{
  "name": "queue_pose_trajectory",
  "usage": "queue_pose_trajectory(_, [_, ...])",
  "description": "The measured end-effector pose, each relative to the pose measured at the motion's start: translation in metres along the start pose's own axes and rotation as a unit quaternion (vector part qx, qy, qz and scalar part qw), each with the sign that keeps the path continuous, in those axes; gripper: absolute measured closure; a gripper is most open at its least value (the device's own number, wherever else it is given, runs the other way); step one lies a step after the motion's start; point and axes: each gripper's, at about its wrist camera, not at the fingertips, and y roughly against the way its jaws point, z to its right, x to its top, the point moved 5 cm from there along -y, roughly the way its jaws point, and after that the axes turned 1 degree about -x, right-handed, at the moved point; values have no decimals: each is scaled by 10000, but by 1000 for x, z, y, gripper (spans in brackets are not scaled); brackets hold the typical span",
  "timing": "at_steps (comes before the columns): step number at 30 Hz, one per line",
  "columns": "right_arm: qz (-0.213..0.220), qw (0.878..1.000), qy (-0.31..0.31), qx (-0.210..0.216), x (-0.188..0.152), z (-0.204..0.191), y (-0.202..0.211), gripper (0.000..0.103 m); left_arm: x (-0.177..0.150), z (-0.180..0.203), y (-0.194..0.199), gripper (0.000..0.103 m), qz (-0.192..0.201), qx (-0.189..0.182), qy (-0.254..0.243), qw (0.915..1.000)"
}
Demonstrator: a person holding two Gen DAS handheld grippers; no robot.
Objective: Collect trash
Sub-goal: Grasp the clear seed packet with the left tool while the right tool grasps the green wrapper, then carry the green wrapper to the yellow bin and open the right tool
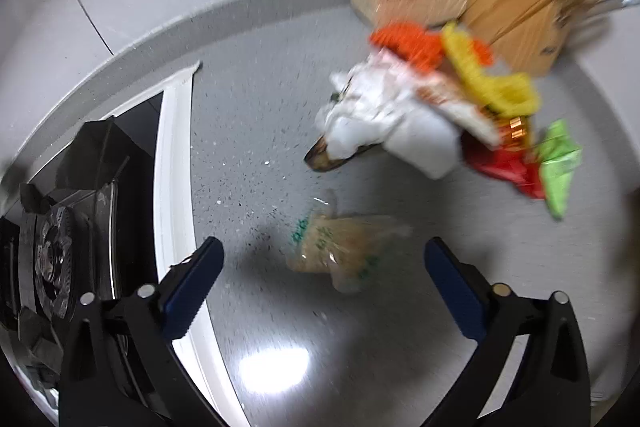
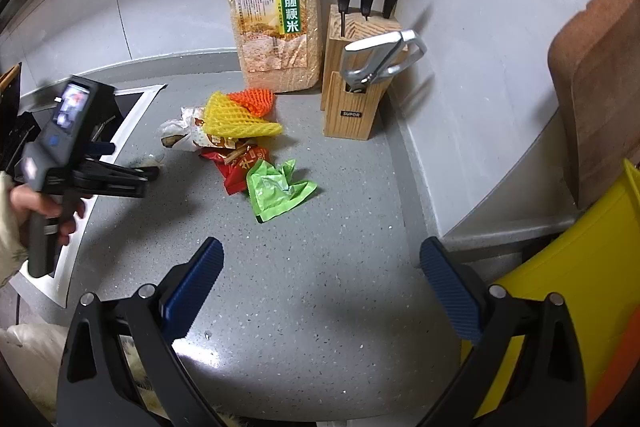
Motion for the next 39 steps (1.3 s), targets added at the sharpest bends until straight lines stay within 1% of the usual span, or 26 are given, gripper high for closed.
queue_pose_trajectory(2, [-8, 10000, 22, -24, -1, -2, -2, 7, -3, -1, -14, 16, -252, 41, 40, 9997])
queue_pose_trajectory(3, [-16, 10000, 35, -34, -1, -3, -3, 7, -5, -2, -17, 16, -332, 80, 58, 9994])
queue_pose_trajectory(4, [-11, 10000, 60, -56, 0, -5, -5, 7, -5, -3, -16, 27, -260, 34, 122, 9996])
queue_pose_trajectory(5, [4, 10000, 76, -57, 1, -6, -7, 7, -6, -4, -14, 43, -230, -88, 169, 9996])
queue_pose_trajectory(6, [4, 9999, 95, -40, 2, -7, -11, 7, -7, -5, -11, 54, -261, -329, 234, 9988])
queue_pose_trajectory(7, [-9, 9999, 103, -27, 3, -9, -14, 7, -8, -6, -8, 73, -304, -423, 279, 9983])
queue_pose_trajectory(9, [2, 9998, 156, 115, 6, -13, -23, 7, -15, -10, 0, 74, -361, -557, 350, 9972])
queue_pose_trajectory(11, [-43, 9994, 268, 219, 8, -18, -33, 7, -22, -15, 10, 75, -295, -640, 385, 9968])
queue_pose_trajectory(13, [-117, 9983, 395, 401, 12, -23, -55, 7, -30, -19, 24, 76, -218, -693, 408, 9965])
queue_pose_trajectory(16, [-223, 9974, 472, 498, 21, -27, -85, 7, -41, -23, 50, 76, -29, -632, 417, 9971])
queue_pose_trajectory(18, [-354, 9956, 772, 383, 29, -33, -113, 7, -48, -26, 64, 76, 68, -537, 381, 9978])
queue_pose_trajectory(23, [-581, 9850, 1613, 204, 44, -47, -153, 7, -56, -26, 97, 76, 292, -419, 336, 9981])
queue_pose_trajectory(26, [-710, 9794, 1878, 208, 51, -51, -167, 7, -51, -28, 102, 76, 411, -361, 314, 9980])
queue_pose_trajectory(31, [-924, 9725, 2123, 234, 50, -56, -185, 7, -47, -28, 112, 76, 535, -307, 306, 9976])
queue_pose_trajectory(32, [-954, 9722, 2125, 233, 49, -56, -187, 12, -49, -28, 114, 76, 551, -301, 283, 9976])
queue_pose_trajectory(33, [-1101, 9711, 2077, 412, 46, -58, -191, 37, -50, -28, 116, 76, 563, -301, 255, 9976])
queue_pose_trajectory(34, [-1234, 9706, 1984, 584, 43, -59, -192, 67, -50, -27, 115, 76, 565, -291, 235, 9977])
queue_pose_trajectory(35, [-1356, 9734, 1639, 854, 42, -56, -192, 68, -51, -26, 115, 76, 553, -283, 234, 9978])
queue_pose_trajectory(36, [-1409, 9753, 1438, 906, 41, -53, -190, 72, -51, -26, 114, 76, 534, -305, 248, 9978])
queue_pose_trajectory(37, [-1426, 9762, 1367, 899, 39, -50, -188, 74, -52, -26, 113, 76, 525, -312, 259, 9978])
queue_pose_trajectory(39, [-1417, 9765, 1234, 1057, 33, -49, -177, 75, -54, -25, 113, 76, 528, -346, 252, 9977])
